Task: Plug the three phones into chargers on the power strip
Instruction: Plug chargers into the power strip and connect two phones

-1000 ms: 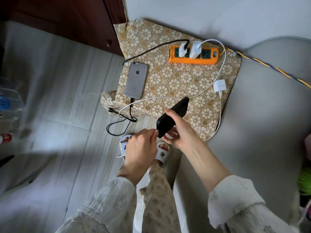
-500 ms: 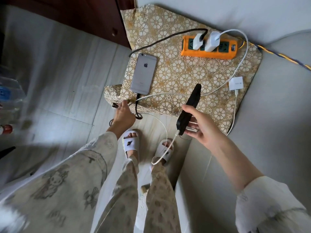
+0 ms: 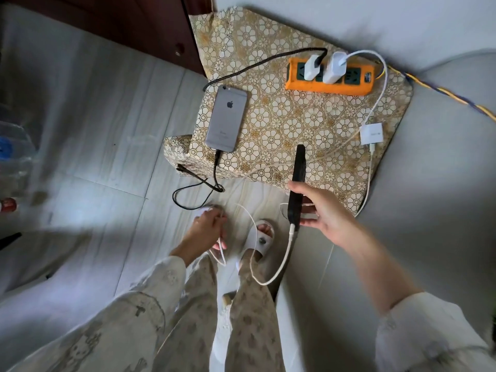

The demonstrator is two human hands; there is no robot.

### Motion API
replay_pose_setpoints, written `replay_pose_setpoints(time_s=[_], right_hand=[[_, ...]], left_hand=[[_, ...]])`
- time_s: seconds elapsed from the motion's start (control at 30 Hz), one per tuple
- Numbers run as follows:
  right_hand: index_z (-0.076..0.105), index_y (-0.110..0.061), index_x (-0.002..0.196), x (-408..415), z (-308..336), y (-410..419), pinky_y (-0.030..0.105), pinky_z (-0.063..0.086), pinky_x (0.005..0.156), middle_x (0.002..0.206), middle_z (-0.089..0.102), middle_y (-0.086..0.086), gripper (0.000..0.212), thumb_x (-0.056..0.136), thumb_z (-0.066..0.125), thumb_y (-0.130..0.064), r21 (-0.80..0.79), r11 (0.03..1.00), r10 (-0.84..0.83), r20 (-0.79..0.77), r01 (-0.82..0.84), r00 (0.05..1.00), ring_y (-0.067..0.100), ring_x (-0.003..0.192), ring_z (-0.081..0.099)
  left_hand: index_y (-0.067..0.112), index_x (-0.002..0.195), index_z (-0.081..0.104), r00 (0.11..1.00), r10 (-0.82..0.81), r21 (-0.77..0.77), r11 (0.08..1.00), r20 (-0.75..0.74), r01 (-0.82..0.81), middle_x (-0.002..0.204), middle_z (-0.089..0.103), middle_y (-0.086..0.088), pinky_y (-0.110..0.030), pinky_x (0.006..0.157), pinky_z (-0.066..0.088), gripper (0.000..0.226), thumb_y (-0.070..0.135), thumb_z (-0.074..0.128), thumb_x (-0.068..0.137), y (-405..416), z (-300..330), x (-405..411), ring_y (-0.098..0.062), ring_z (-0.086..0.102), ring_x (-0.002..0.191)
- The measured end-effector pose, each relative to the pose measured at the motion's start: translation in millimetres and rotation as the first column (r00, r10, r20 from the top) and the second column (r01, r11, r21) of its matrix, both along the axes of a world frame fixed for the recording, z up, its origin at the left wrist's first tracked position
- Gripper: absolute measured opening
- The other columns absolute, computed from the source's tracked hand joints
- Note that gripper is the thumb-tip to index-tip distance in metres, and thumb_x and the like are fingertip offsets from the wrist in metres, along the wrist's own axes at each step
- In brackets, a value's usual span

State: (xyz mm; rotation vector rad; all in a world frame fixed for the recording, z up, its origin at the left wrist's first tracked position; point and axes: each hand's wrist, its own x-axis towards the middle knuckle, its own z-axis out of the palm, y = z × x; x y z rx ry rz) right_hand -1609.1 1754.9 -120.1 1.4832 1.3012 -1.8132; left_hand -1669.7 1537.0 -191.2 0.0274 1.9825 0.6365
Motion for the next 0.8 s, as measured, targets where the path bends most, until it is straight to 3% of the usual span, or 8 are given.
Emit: replay_pose_setpoints(time_s=[0.1,0.2,0.3,0.37,0.47,0.57,0.7,0.8], right_hand=[[0.062,-0.012,0.088,2,-3,4,0.034,0.054,0.071,0.075,0.064,0.001,0.022,0.078,0.067,-0.032,0.041,0.996,0.073,0.01,-0.073,0.997,0.017,0.073,0.063],[0.062,-0.012,0.1,1,-9,2,0.039,0.055,0.082,0.087,0.068,0.004,0.033,0.076,0.07,-0.032,0.114,0.985,0.125,0.034,-0.128,0.992,0.018,0.079,0.066],[0.062,-0.015,0.095,-8,-18,-6,0.034,0.055,0.074,0.092,0.069,0.006,0.034,0.07,0.074,-0.034,0.227,0.96,0.16,0.044,-0.166,0.986,0.018,0.083,0.066],[0.062,-0.015,0.094,-23,-28,-13,0.03,0.053,0.068,0.092,0.067,0.005,0.048,0.059,0.075,-0.045,0.355,0.905,0.213,0.092,-0.232,0.973,0.019,0.085,0.065],[0.057,-0.011,0.105,-49,-46,-25,0.039,0.054,0.083,0.104,0.062,0.009,0.083,0.041,0.065,-0.064,0.547,0.774,0.258,0.186,-0.318,0.948,0.027,0.099,0.06],[0.043,-0.001,0.121,-84,-55,-30,0.037,0.043,0.088,0.122,0.048,0.014,0.086,0.059,0.07,-0.054,0.62,0.699,0.271,0.234,-0.358,0.934,0.031,0.116,0.044],[0.028,0.002,0.134,-124,-69,-26,0.046,0.039,0.097,0.139,0.031,0.019,0.093,0.069,0.071,-0.048,0.623,0.66,0.281,0.314,-0.42,0.907,0.035,0.13,0.029],[0.022,0.005,0.137,-137,-76,-27,0.047,0.039,0.099,0.144,0.025,0.02,0.097,0.071,0.069,-0.05,0.618,0.657,0.26,0.353,-0.432,0.899,0.035,0.133,0.024]], left_hand=[[0.007,0.098,0.059,0.986,0.044,0.033,0.998,0.161,-0.05,0.064,0.061,-0.005,-0.017,0.048,0.05,0.017,0.011,0.044,0.093,10,-6,14,-0.007,0.059,0.046],[0.006,0.118,0.059,0.965,-0.19,0.011,0.982,0.18,0.191,0.105,0.067,-0.014,-0.024,0.07,0.044,0.031,0.015,0.044,0.093,11,-16,16,-0.024,0.063,0.091],[0.006,0.122,0.056,0.916,-0.358,-0.02,0.93,0.18,0.367,0.133,0.054,-0.017,-0.033,0.095,0.041,0.035,0.011,0.039,0.092,8,-21,13,-0.032,0.05,0.121],[0.011,0.127,0.052,0.928,-0.37,-0.041,0.927,0.044,0.372,0.134,0.052,-0.015,-0.036,0.1,0.039,0.038,0.007,0.039,0.091,8,-23,5,-0.032,0.047,0.125],[0.012,0.13,0.047,0.891,-0.328,-0.085,0.944,-0.313,0.318,0.131,0.049,-0.013,-0.041,0.093,0.042,0.047,-0.002,0.04,0.086,13,-20,-16,-0.033,0.047,0.12],[0.011,0.139,0.033,0.784,-0.31,-0.1,0.947,-0.538,0.306,0.139,0.038,-0.015,-0.047,0.098,0.04,0.064,-0.008,0.041,0.078,20,-14,-43,-0.035,0.037,0.126],[0.015,0.147,0.001,0.743,-0.449,-0.216,0.893,-0.496,0.395,0.157,-0.004,-0.009,-0.044,0.117,0.016,0.081,-0.004,0.04,0.08,29,-22,-76,-0.027,-0.003,0.145],[0.019,0.147,-0.006,0.753,-0.454,-0.227,0.891,-0.476,0.394,0.157,-0.013,-0.006,-0.044,0.12,0.006,0.083,-0.004,0.038,0.08,34,-30,-83,-0.024,-0.012,0.145]])
